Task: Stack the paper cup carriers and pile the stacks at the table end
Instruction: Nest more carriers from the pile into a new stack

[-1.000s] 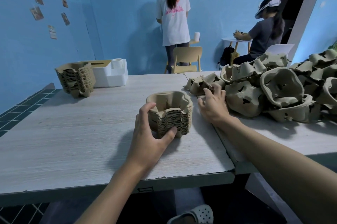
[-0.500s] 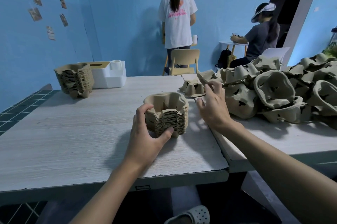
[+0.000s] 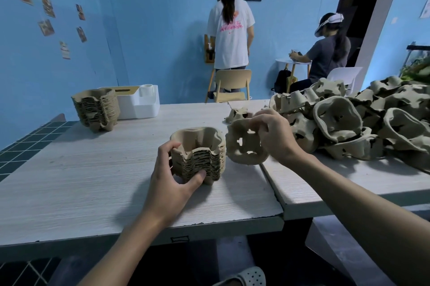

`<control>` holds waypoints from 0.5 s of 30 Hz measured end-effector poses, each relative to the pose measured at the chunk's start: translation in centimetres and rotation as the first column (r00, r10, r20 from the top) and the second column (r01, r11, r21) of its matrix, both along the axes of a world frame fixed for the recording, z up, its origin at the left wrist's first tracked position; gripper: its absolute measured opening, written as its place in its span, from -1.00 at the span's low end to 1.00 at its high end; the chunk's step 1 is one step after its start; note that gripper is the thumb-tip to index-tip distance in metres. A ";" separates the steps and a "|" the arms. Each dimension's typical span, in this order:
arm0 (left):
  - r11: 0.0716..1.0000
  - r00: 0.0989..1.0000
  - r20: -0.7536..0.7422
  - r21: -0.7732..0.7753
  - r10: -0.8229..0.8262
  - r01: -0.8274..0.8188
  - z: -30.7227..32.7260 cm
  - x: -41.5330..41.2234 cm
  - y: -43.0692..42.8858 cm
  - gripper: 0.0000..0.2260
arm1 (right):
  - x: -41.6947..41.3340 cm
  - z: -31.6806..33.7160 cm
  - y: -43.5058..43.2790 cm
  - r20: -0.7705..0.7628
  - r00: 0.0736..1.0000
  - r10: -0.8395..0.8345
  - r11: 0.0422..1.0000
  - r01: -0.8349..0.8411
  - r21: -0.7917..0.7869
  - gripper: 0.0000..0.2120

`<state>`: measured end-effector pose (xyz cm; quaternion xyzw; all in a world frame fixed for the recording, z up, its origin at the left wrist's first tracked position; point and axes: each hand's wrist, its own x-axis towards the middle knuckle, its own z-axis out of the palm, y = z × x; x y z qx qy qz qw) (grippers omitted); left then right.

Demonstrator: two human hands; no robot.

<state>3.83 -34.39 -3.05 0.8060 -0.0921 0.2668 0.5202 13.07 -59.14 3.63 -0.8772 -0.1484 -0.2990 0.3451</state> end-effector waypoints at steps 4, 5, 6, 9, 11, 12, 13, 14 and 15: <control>1.000 1.000 -0.014 -0.019 0.005 -0.005 -0.2 -0.4 0.5 -0.39 | 0.8 -0.7 0.5 -0.076 0.997 0.007 0.998 -0.013 -0.069 -0.68; 1.000 1.000 -0.014 -0.020 0.003 -0.004 -0.3 -0.5 0.5 -0.39 | 0.7 -0.9 0.7 -0.045 0.999 0.014 0.992 -0.020 -0.127 -0.72; 1.000 1.000 -0.012 -0.019 0.003 -0.004 -0.4 -0.4 0.5 -0.38 | 0.2 -1.1 0.9 -0.025 0.999 0.039 0.981 -0.043 -0.188 -0.78; 1.000 1.000 -0.007 -0.019 0.004 -0.004 -0.6 -0.4 0.6 -0.37 | -1.5 -1.7 1.6 -0.107 0.981 0.164 0.934 -0.189 -0.304 -0.85; 1.000 1.000 -0.006 -0.013 0.011 -0.011 -0.7 -0.4 0.5 -0.37 | -2.1 -2.2 1.7 -0.192 0.970 0.152 0.900 -0.216 -0.380 -0.70; 1.000 1.000 -0.004 -0.010 0.015 -0.015 -0.7 -0.4 0.5 -0.36 | -2.3 -2.6 1.7 -0.200 0.971 0.133 0.881 -0.208 -0.424 -0.64; 1.000 1.000 0.000 -0.010 0.018 -0.018 -0.7 -0.5 0.5 -0.36 | -2.4 -3.0 1.7 -0.186 0.976 0.111 0.871 -0.186 -0.456 -0.63; 1.000 1.000 0.002 -0.013 0.019 -0.019 -0.7 -0.5 0.4 -0.36 | -2.4 -3.3 1.6 -0.147 0.985 0.088 0.868 -0.149 -0.474 -0.65; 1.000 1.000 0.002 -0.016 0.019 -0.019 -0.7 -0.5 0.4 -0.36 | -2.4 -3.5 1.6 -0.094 0.993 0.074 0.877 -0.109 -0.468 -0.71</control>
